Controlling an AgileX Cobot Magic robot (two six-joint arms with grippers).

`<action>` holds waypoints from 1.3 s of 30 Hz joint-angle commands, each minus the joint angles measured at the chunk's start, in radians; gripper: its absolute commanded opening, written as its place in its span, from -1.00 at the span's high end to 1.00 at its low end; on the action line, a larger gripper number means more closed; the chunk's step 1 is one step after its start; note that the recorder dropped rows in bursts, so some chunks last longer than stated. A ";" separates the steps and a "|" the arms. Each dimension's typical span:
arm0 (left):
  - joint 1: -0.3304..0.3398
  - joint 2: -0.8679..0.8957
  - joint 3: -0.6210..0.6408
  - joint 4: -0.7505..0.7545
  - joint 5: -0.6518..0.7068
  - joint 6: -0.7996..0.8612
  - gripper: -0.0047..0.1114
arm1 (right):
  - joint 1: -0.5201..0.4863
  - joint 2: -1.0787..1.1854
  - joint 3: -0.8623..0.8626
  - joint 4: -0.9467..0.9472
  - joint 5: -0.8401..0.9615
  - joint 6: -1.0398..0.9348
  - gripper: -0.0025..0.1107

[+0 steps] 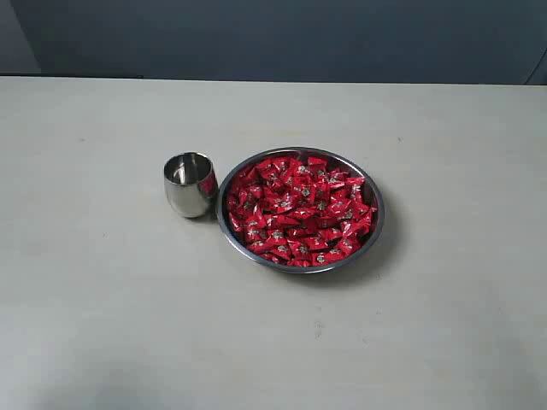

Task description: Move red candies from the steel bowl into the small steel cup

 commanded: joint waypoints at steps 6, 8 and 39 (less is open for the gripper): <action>-0.005 -0.005 -0.008 0.002 -0.007 -0.003 0.91 | -0.005 -0.005 0.002 -0.001 -0.006 0.000 0.96; -0.005 -0.005 -0.008 0.002 -0.007 -0.003 0.91 | -0.005 -0.005 0.002 -0.001 -0.006 0.000 0.96; -0.005 -0.005 -0.008 0.002 -0.007 -0.003 0.91 | -0.005 0.154 -0.064 0.026 -0.002 0.000 0.96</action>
